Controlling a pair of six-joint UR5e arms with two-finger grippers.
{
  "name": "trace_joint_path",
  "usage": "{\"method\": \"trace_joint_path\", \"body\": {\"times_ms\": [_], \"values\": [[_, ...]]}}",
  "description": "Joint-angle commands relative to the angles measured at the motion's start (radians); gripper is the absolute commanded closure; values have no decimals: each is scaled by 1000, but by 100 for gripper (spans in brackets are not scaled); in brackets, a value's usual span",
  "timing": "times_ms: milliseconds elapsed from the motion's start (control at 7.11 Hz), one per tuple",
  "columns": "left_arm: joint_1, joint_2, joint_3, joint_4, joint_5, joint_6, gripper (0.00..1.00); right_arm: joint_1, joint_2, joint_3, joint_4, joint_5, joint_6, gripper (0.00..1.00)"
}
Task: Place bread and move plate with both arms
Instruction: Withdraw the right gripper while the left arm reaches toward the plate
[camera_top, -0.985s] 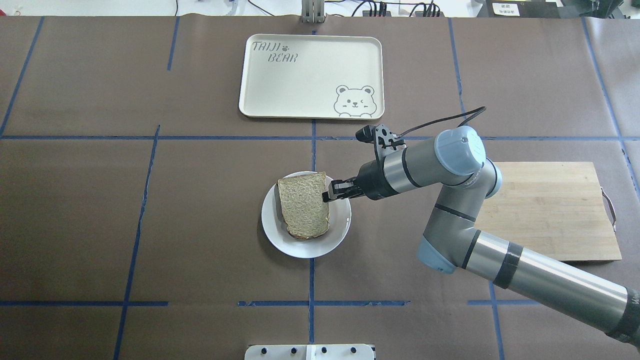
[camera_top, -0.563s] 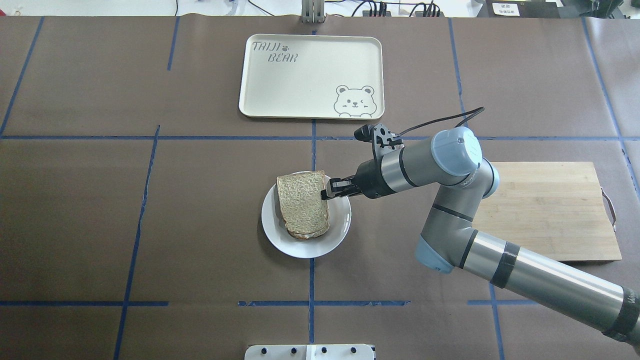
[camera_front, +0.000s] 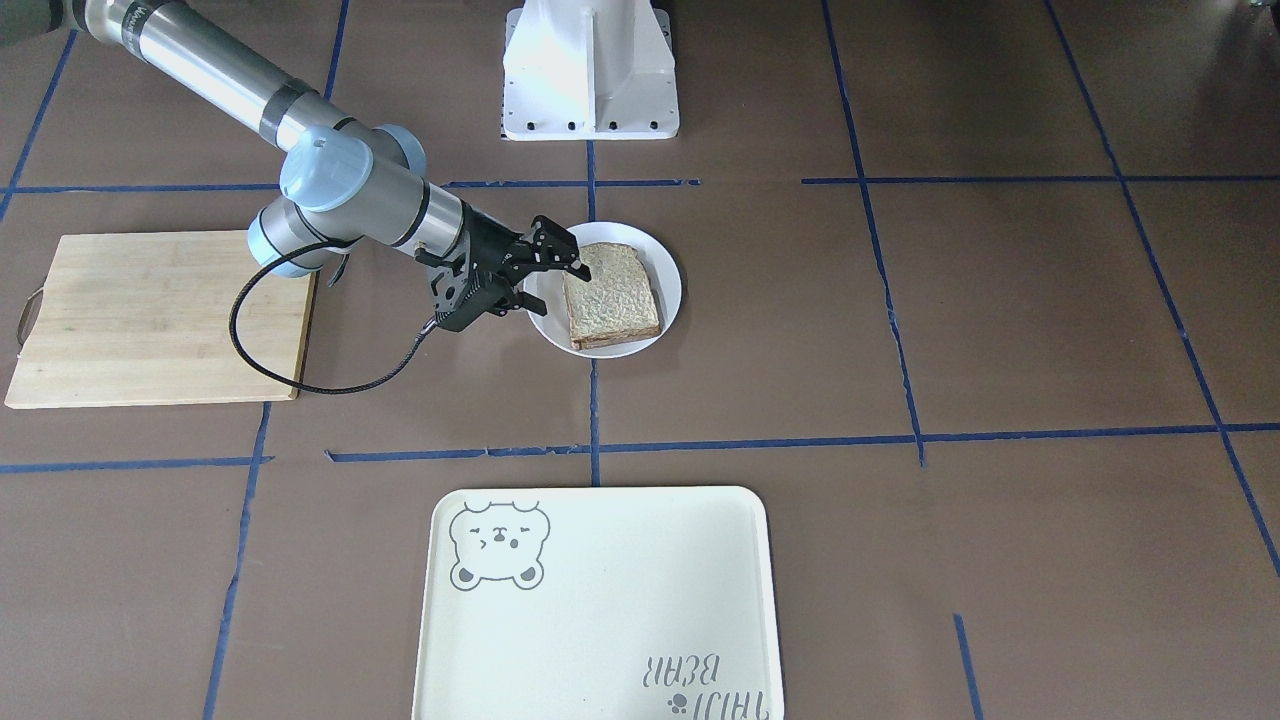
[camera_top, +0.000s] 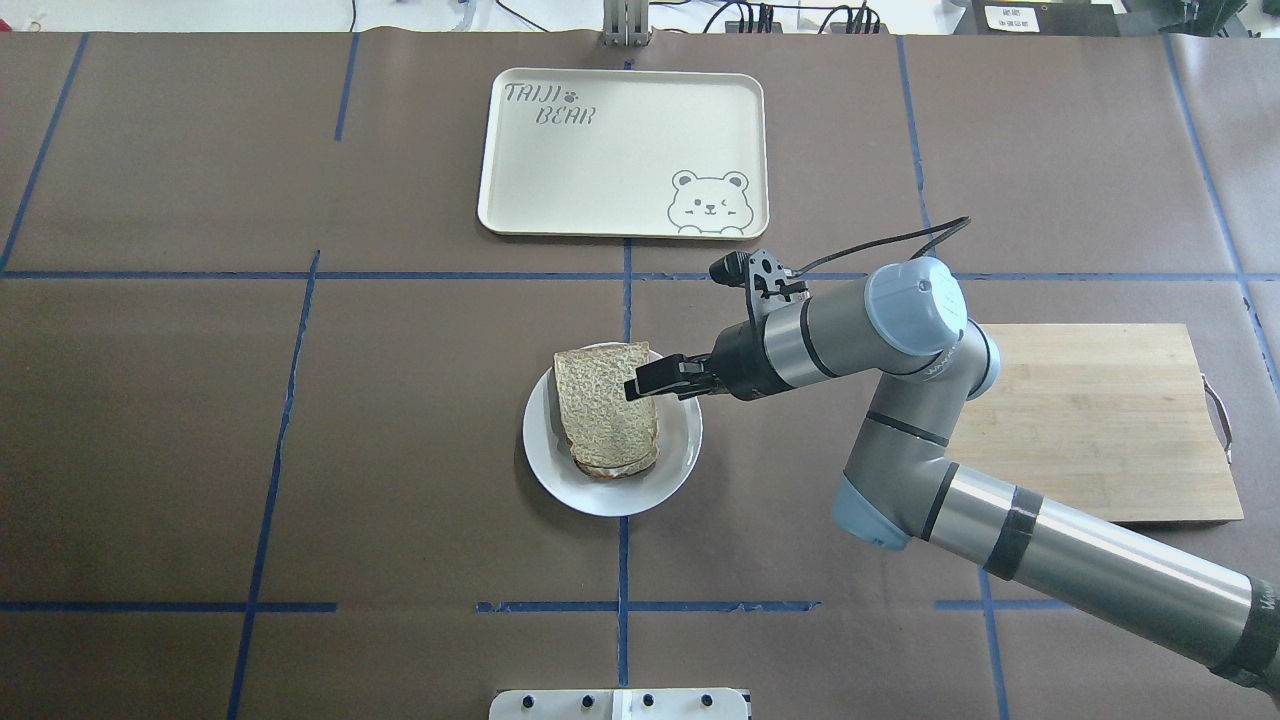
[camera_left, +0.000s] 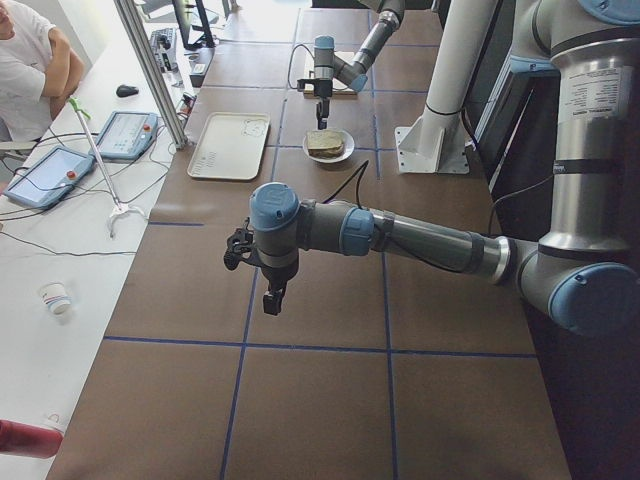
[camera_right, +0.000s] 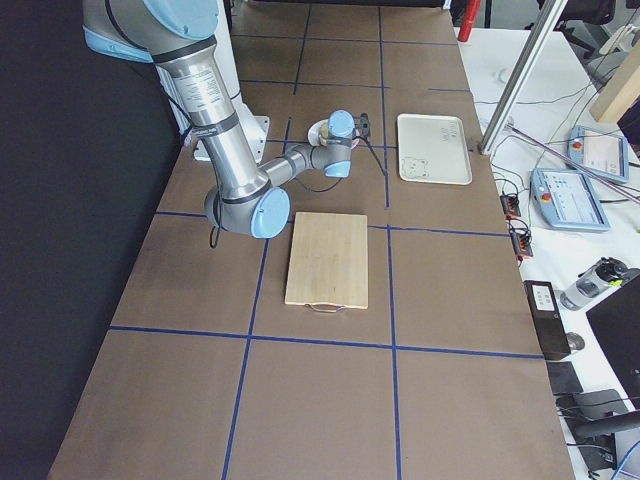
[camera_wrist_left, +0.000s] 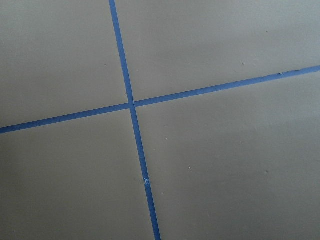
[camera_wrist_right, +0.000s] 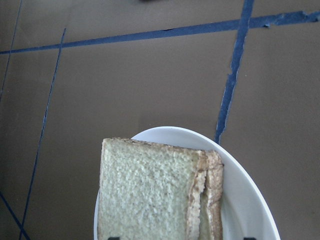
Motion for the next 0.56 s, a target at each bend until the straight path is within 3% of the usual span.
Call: {"method": "trace_joint_path", "body": {"times_ms": [0, 281, 422], "values": [[61, -6, -23, -36, -54, -158, 0, 83, -73, 104, -78, 95, 12, 0], [193, -6, -92, -140, -98, -438, 0, 178, -171, 256, -268, 141, 12, 0], [284, -9, -105, -253, -99, -630, 0, 231, -228, 324, -353, 144, 11, 1]]}}
